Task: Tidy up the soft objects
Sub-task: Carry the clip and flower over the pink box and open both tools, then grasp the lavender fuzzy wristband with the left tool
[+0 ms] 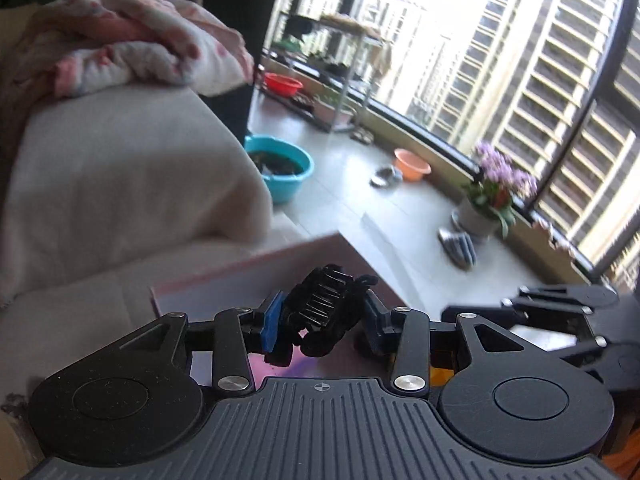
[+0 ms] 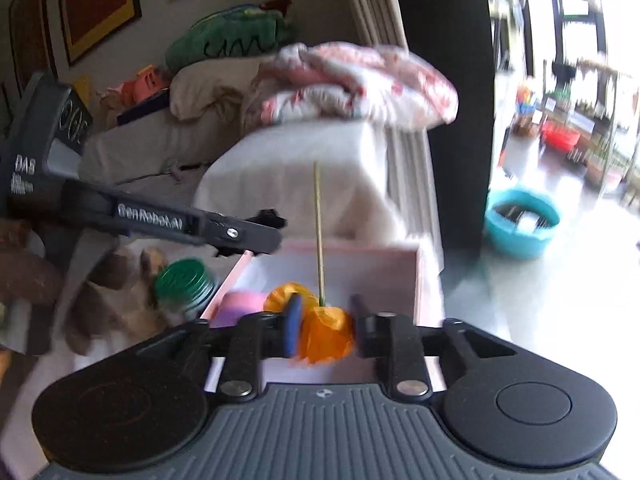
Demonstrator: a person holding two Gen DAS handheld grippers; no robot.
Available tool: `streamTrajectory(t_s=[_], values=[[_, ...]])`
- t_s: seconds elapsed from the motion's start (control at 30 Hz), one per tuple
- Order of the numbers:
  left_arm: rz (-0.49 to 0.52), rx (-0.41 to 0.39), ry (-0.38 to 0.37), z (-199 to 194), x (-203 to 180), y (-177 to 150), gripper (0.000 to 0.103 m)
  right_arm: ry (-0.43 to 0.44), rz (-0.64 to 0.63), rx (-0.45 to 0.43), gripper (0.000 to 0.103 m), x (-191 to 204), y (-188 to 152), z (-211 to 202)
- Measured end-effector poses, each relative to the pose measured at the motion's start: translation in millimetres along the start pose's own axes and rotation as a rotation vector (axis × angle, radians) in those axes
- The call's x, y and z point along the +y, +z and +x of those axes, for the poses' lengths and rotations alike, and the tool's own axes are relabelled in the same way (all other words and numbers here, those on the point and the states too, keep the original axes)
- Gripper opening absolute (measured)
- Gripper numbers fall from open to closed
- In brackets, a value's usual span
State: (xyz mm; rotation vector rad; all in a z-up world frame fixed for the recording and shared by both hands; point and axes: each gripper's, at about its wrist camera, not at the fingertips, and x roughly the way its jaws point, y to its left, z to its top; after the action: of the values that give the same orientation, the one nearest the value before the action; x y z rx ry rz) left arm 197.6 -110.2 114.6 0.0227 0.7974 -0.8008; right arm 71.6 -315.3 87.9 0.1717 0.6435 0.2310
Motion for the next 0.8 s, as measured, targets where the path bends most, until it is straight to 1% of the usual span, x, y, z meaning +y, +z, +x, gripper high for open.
streamTrajectory(t_s=[0.03, 0.1, 0.13, 0.2, 0.23, 0.27, 0.3, 0.33, 0.37, 0.4, 0.43, 0.47, 0.5, 0.53, 0.57, 0.6, 0.63, 0.7, 0.8], values=[[0.004, 0.013, -0.019, 1, -2, -6, 0.045, 0.003, 0.018, 0.006, 0.05, -1, -5, 0], [-0.005, 0.021, -0.041, 0, -1, -17, 0.045, -0.007, 0.033, 0.026, 0.05, -4, -14, 6], [-0.009, 0.02, -0.034, -1, -1, -21, 0.045, -0.021, 0.032, 0.033, 0.05, -3, -17, 8], [-0.023, -0.009, -0.019, -8, 8, -22, 0.045, -0.04, 0.023, 0.035, 0.05, 0, -19, 9], [-0.036, -0.012, -0.027, -10, 12, -25, 0.045, -0.047, 0.016, 0.033, 0.05, 2, -22, 8], [-0.056, -0.008, -0.046, -16, 17, -20, 0.045, -0.051, 0.01, 0.031, 0.05, 4, -23, 8], [-0.042, 0.0, -0.018, -17, 16, -23, 0.048, -0.056, 0.004, 0.029, 0.05, 6, -24, 8], [0.036, 0.003, 0.062, -17, 6, -26, 0.047, -0.066, -0.008, 0.027, 0.05, 9, -24, 9], [0.134, 0.0, 0.119, -16, -4, -30, 0.047, -0.08, -0.023, 0.024, 0.05, 12, -25, 9], [0.227, -0.014, 0.131, -16, -15, -37, 0.047, -0.098, -0.041, 0.019, 0.05, 16, -24, 11], [0.294, -0.041, 0.123, -18, -25, -44, 0.047, -0.119, -0.061, 0.014, 0.05, 20, -24, 11], [0.33, -0.059, 0.1, -22, -31, -51, 0.047, -0.132, -0.076, 0.01, 0.05, 23, -26, 11], [0.33, -0.066, 0.058, -24, -31, -55, 0.049, -0.132, -0.082, 0.009, 0.05, 24, -26, 10], [0.3, -0.058, 0.023, -25, -32, -56, 0.05, -0.131, -0.084, 0.008, 0.05, 25, -26, 8], [0.249, -0.052, -0.002, -26, -26, -57, 0.05, -0.129, -0.085, 0.006, 0.05, 26, -27, 6], [0.199, -0.056, -0.007, -29, -21, -58, 0.05, -0.131, -0.087, 0.002, 0.05, 27, -28, 3], [0.152, -0.066, -0.005, -33, -14, -59, 0.048, -0.137, -0.091, -0.004, 0.05, 27, -29, 0], [0.07, -0.101, 0.008, -48, 1, -61, 0.048, -0.147, -0.104, -0.013, 0.052, 29, -31, -6], [-0.007, -0.159, 0.056, -77, 24, -70, 0.048, -0.149, -0.123, -0.017, 0.054, 33, -35, -12]])
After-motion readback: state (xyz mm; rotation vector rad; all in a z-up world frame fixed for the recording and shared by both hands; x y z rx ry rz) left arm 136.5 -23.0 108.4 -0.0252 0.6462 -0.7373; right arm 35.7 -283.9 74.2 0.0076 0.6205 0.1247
